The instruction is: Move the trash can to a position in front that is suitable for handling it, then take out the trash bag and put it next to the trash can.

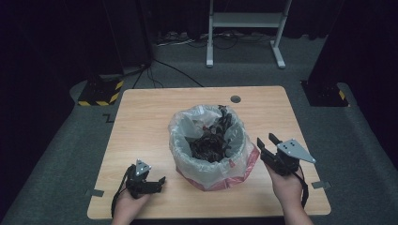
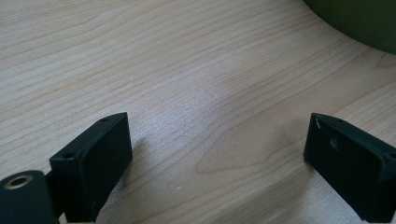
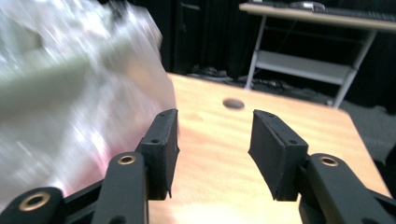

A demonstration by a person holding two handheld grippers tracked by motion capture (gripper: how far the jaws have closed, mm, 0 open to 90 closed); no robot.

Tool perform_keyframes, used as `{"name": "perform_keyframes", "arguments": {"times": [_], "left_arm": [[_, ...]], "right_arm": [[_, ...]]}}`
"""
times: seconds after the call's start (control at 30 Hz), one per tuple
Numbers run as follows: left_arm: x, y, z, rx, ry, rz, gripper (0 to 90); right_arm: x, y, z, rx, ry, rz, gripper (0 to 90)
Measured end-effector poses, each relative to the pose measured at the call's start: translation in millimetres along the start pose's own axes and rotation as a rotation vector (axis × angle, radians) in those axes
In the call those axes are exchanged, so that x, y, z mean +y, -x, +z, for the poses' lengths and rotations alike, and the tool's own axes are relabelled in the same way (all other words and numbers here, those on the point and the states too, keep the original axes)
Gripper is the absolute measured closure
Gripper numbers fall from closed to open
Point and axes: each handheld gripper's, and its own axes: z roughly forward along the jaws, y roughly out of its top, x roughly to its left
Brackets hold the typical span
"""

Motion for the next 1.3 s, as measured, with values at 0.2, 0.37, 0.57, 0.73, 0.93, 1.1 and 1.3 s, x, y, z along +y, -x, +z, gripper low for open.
{"name": "perform_keyframes", "arguments": {"times": [0.2,0.37,0.57,0.73,0.93,1.1,1.3], "left_arm": [[0.1,-0.6,-0.7,-0.008,-0.006,0.005,7.6],[0.1,-4.8,-3.1,-0.034,0.014,-0.022,7.6],[4.5,-7.5,-20.1,-0.062,0.191,-0.09,7.6],[7.9,-3.6,-29.5,-0.065,0.282,-0.087,7.4],[11.2,1.7,-34.6,-0.063,0.328,-0.073,7.4],[14.5,3.0,-42.2,-0.069,0.401,-0.067,12.3],[17.3,10.9,-55.4,-0.061,0.479,-0.041,13.8]], "right_arm": [[-31.5,6.1,-0.3,-0.02,0.021,0.026,48.0],[-55.7,8.5,-0.3,0.001,0.047,0.043,45.6],[-64.4,7.7,0.8,0.0,0.024,0.024,40.6],[-65.3,5.4,-0.7,-0.016,0.042,-0.019,40.6],[-64.3,5.3,-1.8,-0.018,0.062,-0.025,40.4],[-61.1,4.0,-6.9,-0.033,0.098,-0.028,39.0],[-57.5,6.0,-16.7,-0.05,0.141,-0.013,39.2]]}}
